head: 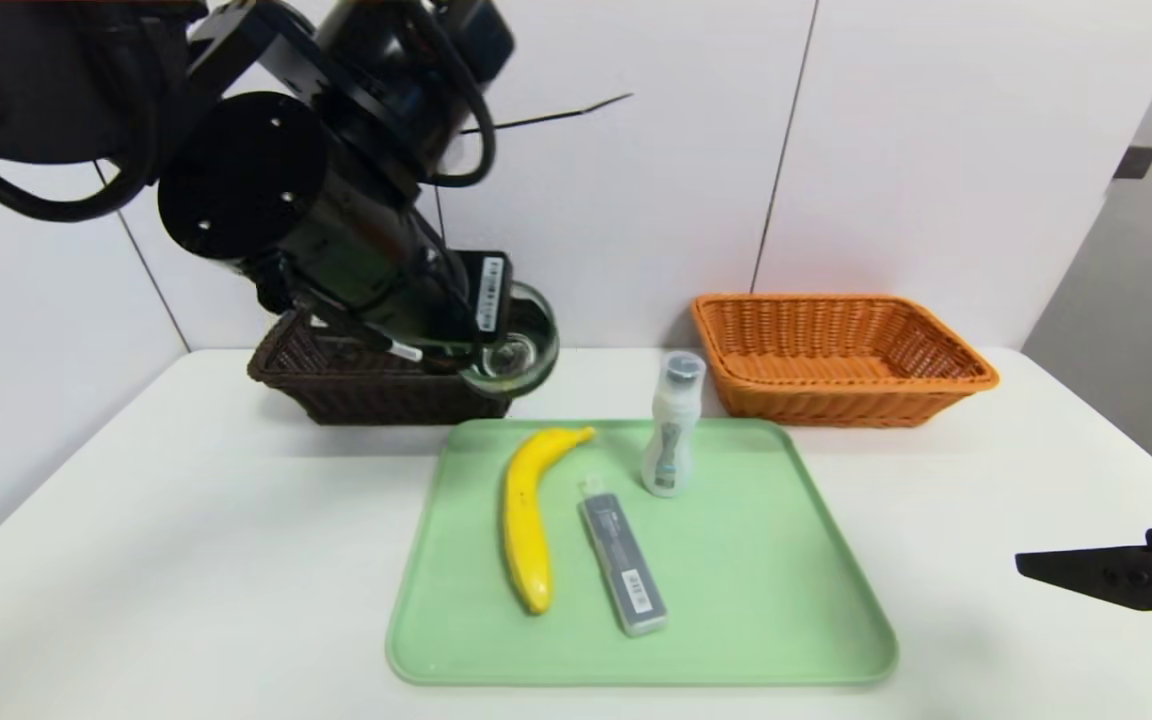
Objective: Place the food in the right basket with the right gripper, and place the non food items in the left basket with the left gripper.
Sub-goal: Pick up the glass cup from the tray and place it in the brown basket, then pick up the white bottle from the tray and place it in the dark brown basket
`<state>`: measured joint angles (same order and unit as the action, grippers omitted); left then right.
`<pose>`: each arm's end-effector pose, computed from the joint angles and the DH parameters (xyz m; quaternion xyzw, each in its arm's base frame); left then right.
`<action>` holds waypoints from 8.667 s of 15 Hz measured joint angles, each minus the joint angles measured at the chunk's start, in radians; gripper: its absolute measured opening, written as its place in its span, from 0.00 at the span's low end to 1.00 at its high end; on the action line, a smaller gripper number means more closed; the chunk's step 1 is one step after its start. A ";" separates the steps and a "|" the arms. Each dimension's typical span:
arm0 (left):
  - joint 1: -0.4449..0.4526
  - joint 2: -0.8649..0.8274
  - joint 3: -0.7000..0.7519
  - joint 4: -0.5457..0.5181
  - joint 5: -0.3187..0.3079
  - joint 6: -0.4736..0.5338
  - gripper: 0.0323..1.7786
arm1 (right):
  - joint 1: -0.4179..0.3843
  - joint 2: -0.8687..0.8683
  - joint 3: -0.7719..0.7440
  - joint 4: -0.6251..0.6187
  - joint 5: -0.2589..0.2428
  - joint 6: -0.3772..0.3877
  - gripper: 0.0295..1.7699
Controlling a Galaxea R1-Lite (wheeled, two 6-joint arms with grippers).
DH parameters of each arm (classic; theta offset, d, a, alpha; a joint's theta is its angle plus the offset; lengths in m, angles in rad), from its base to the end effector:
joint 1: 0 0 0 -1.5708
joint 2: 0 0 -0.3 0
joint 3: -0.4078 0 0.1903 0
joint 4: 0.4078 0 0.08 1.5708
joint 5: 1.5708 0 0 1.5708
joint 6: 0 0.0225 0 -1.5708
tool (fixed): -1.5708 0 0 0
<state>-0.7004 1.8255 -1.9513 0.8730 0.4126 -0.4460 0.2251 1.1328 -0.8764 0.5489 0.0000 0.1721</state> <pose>0.2453 -0.1950 0.3187 -0.0158 0.3318 -0.0617 0.9412 0.1286 0.0294 0.2265 0.0347 0.3968 0.0695 0.9146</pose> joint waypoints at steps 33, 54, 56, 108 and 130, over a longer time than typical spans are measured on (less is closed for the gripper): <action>0.345 0.058 0.002 -0.399 -0.063 0.222 0.88 | 0.000 -0.042 0.024 -0.001 0.000 0.012 0.96; -0.158 -0.182 0.864 -1.067 -0.533 0.368 0.95 | -0.001 -0.089 0.039 0.005 -0.006 0.008 0.96; -0.167 -0.166 0.939 -1.221 -0.545 0.400 0.95 | -0.002 -0.086 0.036 0.005 -0.007 0.008 0.96; -0.106 0.307 0.719 -1.624 -0.347 0.415 0.28 | -0.001 -0.063 0.033 0.000 -0.016 0.003 0.96; 0.284 0.097 0.365 -1.013 -0.199 0.371 0.28 | 0.009 -0.097 0.018 0.007 -0.016 -0.010 0.96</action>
<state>-0.4162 1.9223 -1.5860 -0.1398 0.2136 -0.0749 0.2336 1.0357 -0.8581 0.5555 -0.0162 0.1621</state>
